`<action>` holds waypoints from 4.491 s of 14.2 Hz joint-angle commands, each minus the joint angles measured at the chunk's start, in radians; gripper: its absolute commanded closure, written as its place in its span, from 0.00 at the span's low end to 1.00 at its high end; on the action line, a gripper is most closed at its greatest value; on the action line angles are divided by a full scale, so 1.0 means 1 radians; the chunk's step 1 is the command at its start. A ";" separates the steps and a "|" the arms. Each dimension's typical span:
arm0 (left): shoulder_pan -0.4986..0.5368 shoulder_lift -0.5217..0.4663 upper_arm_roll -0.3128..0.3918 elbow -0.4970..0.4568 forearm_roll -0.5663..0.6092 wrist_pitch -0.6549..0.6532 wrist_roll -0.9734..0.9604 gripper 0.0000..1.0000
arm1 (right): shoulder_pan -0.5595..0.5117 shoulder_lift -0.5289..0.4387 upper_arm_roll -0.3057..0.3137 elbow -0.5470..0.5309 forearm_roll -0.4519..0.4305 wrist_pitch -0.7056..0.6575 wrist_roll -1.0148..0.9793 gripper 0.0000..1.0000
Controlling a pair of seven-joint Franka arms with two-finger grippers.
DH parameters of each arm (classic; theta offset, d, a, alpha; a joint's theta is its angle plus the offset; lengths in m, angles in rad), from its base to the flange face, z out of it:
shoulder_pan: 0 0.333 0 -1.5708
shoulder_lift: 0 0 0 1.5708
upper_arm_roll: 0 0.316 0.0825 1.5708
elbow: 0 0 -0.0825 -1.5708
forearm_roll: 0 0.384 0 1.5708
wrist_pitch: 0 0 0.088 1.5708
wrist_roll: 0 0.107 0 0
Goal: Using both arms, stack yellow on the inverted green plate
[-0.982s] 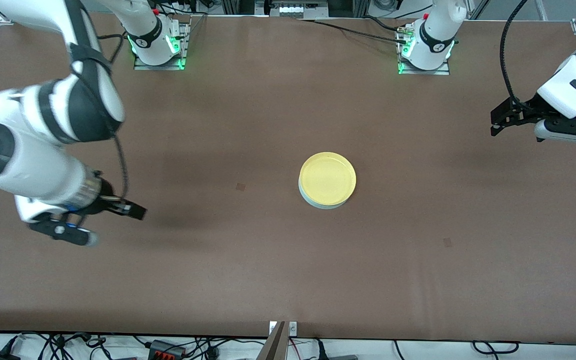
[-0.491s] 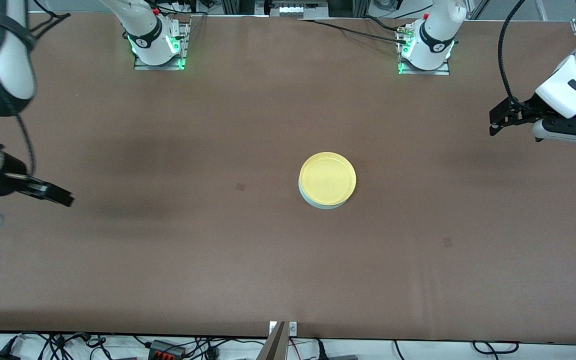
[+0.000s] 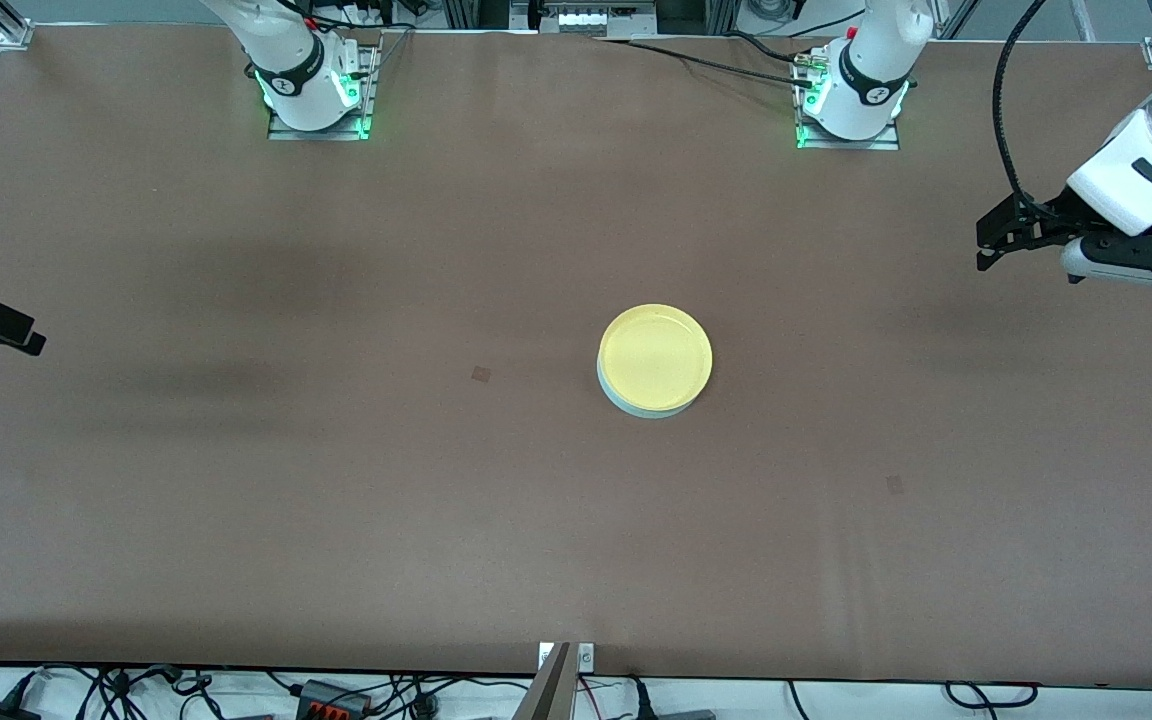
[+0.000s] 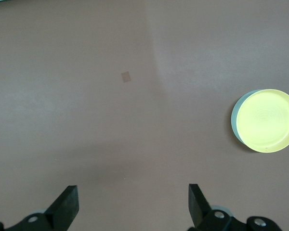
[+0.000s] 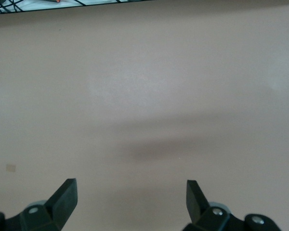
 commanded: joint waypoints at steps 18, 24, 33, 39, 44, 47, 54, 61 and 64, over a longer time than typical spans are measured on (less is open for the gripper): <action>0.004 -0.014 -0.034 0.008 -0.020 -0.005 0.014 0.00 | 0.048 -0.285 -0.019 -0.388 -0.015 0.057 -0.032 0.00; 0.004 -0.014 -0.036 0.013 -0.018 -0.005 0.014 0.00 | 0.051 -0.313 -0.018 -0.439 -0.022 0.095 -0.032 0.00; 0.004 -0.014 -0.036 0.014 -0.020 -0.005 0.014 0.00 | 0.068 -0.304 -0.018 -0.413 -0.044 0.108 -0.021 0.00; 0.004 -0.014 -0.036 0.014 -0.018 -0.005 0.014 0.00 | 0.069 -0.308 -0.018 -0.413 -0.033 0.065 -0.018 0.00; 0.004 -0.014 -0.036 0.014 -0.018 -0.007 0.014 0.00 | 0.071 -0.305 -0.018 -0.417 -0.022 0.078 -0.015 0.00; 0.004 -0.012 -0.036 0.014 -0.020 -0.007 0.014 0.00 | 0.071 -0.311 -0.018 -0.417 -0.025 0.075 -0.018 0.00; 0.004 -0.012 -0.036 0.014 -0.020 -0.007 0.014 0.00 | 0.072 -0.308 -0.018 -0.417 -0.027 0.081 -0.018 0.00; 0.004 -0.012 -0.036 0.014 -0.020 -0.007 0.014 0.00 | 0.075 -0.304 -0.018 -0.417 -0.031 0.092 -0.020 0.00; 0.004 -0.014 -0.036 0.014 -0.018 -0.007 0.014 0.00 | 0.075 -0.305 -0.018 -0.416 -0.031 0.092 -0.020 0.00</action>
